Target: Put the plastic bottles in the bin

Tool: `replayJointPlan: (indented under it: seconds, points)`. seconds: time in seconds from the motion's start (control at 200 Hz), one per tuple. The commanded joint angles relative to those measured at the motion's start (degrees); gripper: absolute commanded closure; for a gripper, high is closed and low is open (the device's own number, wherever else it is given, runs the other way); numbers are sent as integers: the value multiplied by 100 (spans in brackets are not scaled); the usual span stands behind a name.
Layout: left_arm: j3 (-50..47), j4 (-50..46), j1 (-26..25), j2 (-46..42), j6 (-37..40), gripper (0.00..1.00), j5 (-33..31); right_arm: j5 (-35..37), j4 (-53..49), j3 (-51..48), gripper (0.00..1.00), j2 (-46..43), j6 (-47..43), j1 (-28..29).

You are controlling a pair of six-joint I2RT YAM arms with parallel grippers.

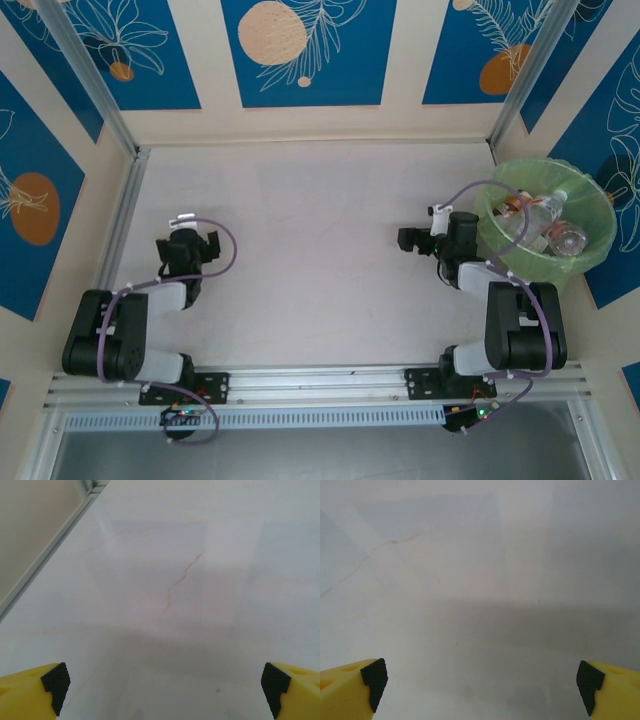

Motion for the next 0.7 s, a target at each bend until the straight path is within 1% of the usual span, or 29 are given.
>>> replayJointPlan:
  seconds: [0.0, 0.025, 0.045, 0.095, 0.145, 0.18, 0.2, 0.235, 0.29, 0.33, 0.375, 0.42, 0.445, 0.695]
  points:
    - [-201, 1182, 79, 204, 295, 0, 749, -360, 1116, -101, 0, 41, 135, -49]
    - [-219, 1303, 86, 279, 300, 0, 780, -420, 1252, -174, 1, 62, 162, -49]
    - [-220, 1334, 79, 370, 296, 0, 770, -474, 1605, -308, 0, 105, 186, -49]
    - [-198, 1851, 75, 766, 377, 0, 791, -557, 2154, -528, 1, 268, 125, -31]
    - [7, 1089, 13, 570, 391, 0, 790, -526, 2866, -778, 1, 599, 122, -22]
    - [-61, 1400, 0, 677, 425, 0, 723, -518, 3471, -876, 1, 837, 264, -30]
    - [-66, 1472, -4, 701, 421, 0, 714, -519, 3298, -832, 1, 778, 253, -46]
    - [-28, 1197, 0, 605, 389, 0, 726, -409, 2637, -664, 1, 592, 190, -34]
    - [-53, 1362, -4, 656, 410, 0, 707, -87, 2698, -562, 1, 764, 264, 59]
    - [-42, 1271, 0, 604, 413, 0, 772, 64, 2395, -502, 1, 668, 201, 108]
    - [14, 1185, -3, 623, 468, 0, 876, 65, 2580, -541, 1, 722, 211, 118]
    - [40, 1129, -4, 620, 506, 0, 982, 69, 2418, -501, 1, 673, 193, 118]
    - [52, 1128, -4, 635, 528, 0, 1036, 69, 2501, -522, 1, 701, 201, 118]
    - [114, 1021, 8, 644, 529, 0, 1113, 71, 2484, -517, 1, 696, 201, 118]
